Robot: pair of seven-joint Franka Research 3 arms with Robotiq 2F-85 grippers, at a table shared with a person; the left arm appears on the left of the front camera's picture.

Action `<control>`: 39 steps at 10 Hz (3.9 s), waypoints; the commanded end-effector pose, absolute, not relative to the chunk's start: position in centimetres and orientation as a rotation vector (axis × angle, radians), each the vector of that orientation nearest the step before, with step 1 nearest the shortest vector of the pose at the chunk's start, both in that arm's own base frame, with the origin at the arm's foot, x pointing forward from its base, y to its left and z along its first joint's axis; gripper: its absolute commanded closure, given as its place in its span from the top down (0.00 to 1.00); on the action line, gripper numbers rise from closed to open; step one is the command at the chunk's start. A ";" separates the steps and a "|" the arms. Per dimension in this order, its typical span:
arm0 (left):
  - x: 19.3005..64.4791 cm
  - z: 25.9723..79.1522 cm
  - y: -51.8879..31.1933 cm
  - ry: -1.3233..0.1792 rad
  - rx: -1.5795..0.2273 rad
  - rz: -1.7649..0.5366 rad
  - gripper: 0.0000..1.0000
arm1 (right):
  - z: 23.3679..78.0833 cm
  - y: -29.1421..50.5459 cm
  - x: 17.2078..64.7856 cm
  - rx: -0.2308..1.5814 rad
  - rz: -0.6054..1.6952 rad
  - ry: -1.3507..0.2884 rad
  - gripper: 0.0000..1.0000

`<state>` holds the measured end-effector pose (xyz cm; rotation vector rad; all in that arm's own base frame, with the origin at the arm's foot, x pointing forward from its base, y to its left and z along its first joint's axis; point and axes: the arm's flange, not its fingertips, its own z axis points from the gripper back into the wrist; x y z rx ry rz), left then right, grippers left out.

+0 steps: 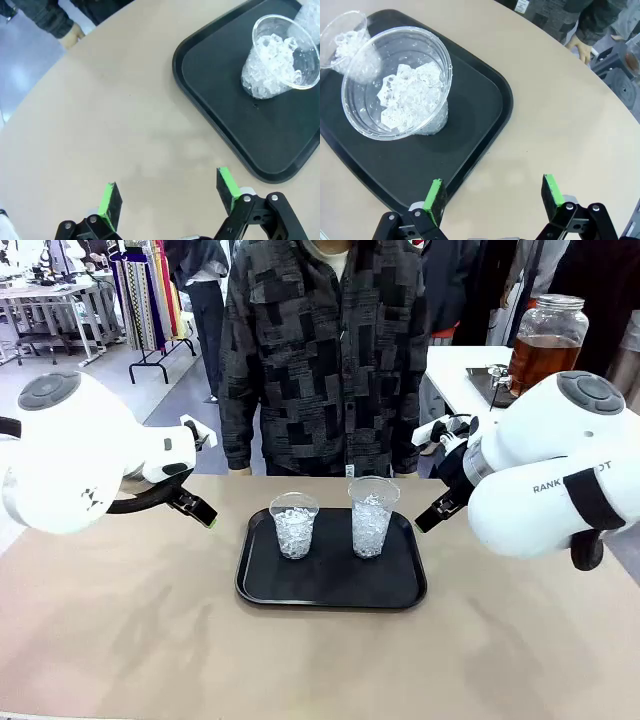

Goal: Pour the drink into the iced cup.
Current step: Pick up the iced cup indicated by the human and present it to them.

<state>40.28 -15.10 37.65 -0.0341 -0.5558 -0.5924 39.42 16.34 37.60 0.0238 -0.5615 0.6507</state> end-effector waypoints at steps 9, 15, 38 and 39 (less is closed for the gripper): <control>40.2 38.0 -15.1 -0.562 -0.033 -0.594 1.00 | 37.9 16.3 39.4 0.024 0.650 -0.568 1.00; 39.6 45.0 -16.3 -0.604 -0.046 -0.605 1.00 | 44.5 14.0 39.6 0.164 0.604 -0.617 1.00; 46.2 45.1 -0.1 -0.335 -1.160 -0.017 1.00 | 42.2 1.5 47.9 1.307 0.051 -0.179 1.00; 46.9 44.4 0.6 -0.311 -1.222 -0.002 1.00 | 41.5 0.9 48.7 1.360 0.018 -0.132 1.00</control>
